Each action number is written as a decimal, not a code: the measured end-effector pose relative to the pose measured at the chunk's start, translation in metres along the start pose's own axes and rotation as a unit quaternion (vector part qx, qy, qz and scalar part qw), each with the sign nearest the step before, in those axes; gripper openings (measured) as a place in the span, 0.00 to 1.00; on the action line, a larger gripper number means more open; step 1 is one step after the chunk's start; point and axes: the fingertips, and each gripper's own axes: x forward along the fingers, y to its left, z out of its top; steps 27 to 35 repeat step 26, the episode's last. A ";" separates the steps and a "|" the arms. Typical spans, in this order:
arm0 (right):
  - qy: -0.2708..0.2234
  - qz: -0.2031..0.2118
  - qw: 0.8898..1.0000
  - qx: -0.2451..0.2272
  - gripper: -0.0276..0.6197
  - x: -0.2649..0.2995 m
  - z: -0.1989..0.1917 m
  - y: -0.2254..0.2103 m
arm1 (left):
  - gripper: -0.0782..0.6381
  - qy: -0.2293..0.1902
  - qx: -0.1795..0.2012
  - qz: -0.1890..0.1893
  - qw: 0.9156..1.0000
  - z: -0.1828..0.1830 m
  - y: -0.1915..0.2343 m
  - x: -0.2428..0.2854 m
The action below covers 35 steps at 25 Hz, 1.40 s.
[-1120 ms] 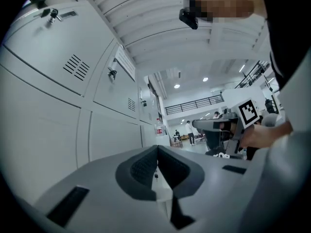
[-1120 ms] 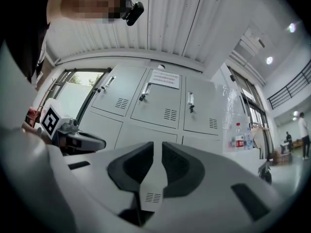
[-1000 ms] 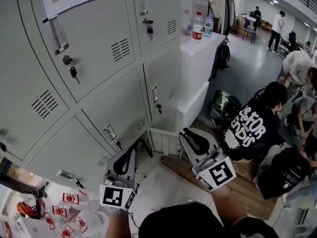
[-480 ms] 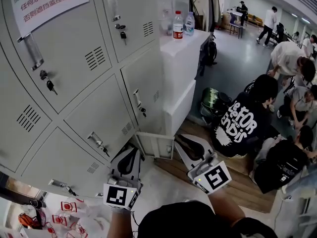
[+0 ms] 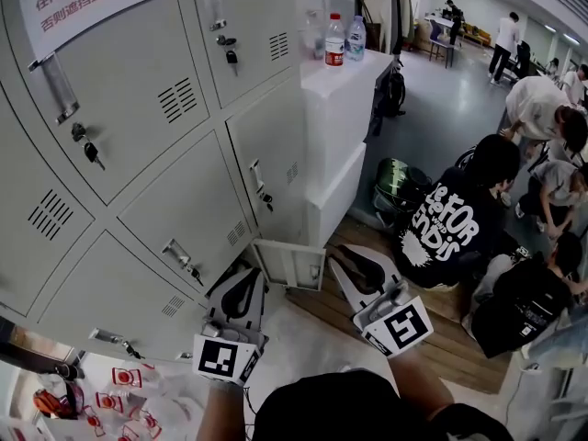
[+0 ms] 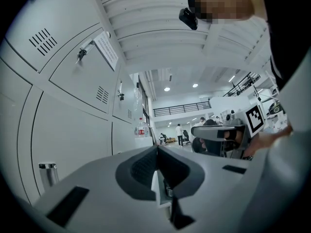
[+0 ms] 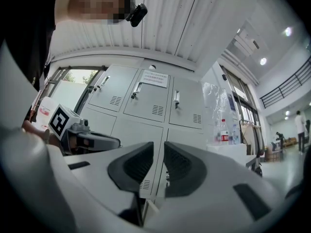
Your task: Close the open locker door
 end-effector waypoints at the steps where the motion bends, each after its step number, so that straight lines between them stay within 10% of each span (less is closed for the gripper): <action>1: 0.001 -0.001 1.000 -0.001 0.15 0.000 -0.001 -0.001 | 0.14 0.001 -0.001 0.001 1.000 -0.001 0.001 0.000; 35: 0.011 -0.008 1.000 -0.005 0.15 -0.001 -0.007 -0.005 | 0.14 0.011 0.002 0.006 1.000 -0.004 0.008 -0.002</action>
